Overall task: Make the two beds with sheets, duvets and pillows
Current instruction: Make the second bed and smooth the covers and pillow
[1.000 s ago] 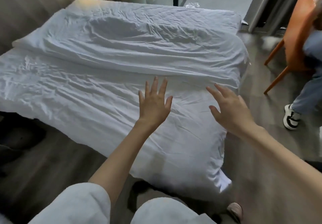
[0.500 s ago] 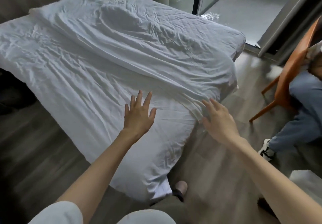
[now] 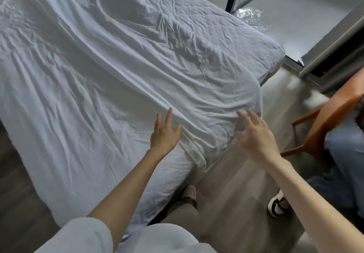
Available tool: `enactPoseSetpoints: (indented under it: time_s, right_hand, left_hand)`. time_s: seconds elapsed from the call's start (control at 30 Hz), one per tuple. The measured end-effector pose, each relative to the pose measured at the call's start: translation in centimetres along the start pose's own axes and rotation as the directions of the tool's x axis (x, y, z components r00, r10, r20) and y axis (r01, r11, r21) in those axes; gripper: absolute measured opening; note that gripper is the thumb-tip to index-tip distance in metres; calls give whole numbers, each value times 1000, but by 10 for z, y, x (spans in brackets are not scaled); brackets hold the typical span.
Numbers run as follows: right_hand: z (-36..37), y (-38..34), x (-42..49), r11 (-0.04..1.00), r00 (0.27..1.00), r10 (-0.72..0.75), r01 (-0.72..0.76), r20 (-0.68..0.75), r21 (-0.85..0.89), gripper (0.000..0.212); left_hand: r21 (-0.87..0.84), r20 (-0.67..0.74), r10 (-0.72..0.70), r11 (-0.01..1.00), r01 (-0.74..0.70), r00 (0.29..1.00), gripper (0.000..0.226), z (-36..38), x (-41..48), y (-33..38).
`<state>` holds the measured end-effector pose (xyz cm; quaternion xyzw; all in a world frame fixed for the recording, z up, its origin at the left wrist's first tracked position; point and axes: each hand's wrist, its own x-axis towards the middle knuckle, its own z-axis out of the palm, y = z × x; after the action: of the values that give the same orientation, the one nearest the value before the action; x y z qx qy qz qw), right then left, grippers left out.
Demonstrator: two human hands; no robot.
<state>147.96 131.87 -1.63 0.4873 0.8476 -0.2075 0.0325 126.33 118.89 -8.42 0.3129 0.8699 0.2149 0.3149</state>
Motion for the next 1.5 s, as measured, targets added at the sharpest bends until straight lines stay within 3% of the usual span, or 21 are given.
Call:
enactPoseSetpoints:
  time_s: [0.1, 0.3, 0.43, 0.5, 0.7, 0.83, 1.0, 1.1, 1.17, 1.33, 1.43, 1.5]
  right_hand:
    - [-10, 21, 58, 999, 1000, 9, -8, -1, 40, 63]
    - [13, 52, 189, 997, 1000, 10, -12, 21, 80, 61]
    - [40, 74, 276, 998, 999, 8, -12, 49, 67, 65]
    - [51, 85, 316, 997, 998, 17, -21, 58, 74, 67]
    - [84, 119, 417, 1000, 992, 6, -3, 128, -25, 72]
    - [101, 138, 459, 997, 995, 9, -2, 98, -75, 82]
    - [116, 155, 497, 991, 997, 25, -15, 75, -132, 102]
    - [123, 160, 504, 992, 1000, 10, -7, 21, -127, 108]
    - [122, 162, 506, 995, 1000, -4, 4, 3, -102, 102]
    - [99, 148, 501, 996, 996, -62, 66, 66, -57, 50]
    - [62, 128, 464, 986, 986, -168, 168, -6, -7, 45]
    - [27, 121, 439, 971, 975, -211, 216, -66, 98, 46]
  left_hand:
    - [-217, 69, -206, 952, 216, 976, 77, 16, 30, 9]
    - [-452, 106, -464, 766, 458, 880, 88, 59, 93, 16]
    - [-613, 124, -618, 567, 550, 776, 101, 100, 134, 14]
    - [-630, 88, -679, 529, 568, 729, 108, 120, 153, 15]
    - [-597, -164, -871, 461, 656, 463, 123, 164, 201, 31]
    - [-624, -211, -920, 386, 680, 330, 118, 175, 217, 28]
    - [-610, -293, -895, 446, 655, 337, 75, 179, 224, 15]
    - [-690, -287, -900, 432, 581, 328, 66, 184, 228, 11]
    - [-777, -262, -909, 398, 488, 324, 53, 184, 230, 16]
    - [-820, -243, -891, 399, 410, 383, 46, 164, 220, 41]
    - [-826, -324, -862, 458, 327, 390, 42, 131, 196, 64]
    - [-812, -402, -845, 507, 289, 354, 39, 106, 168, 70]
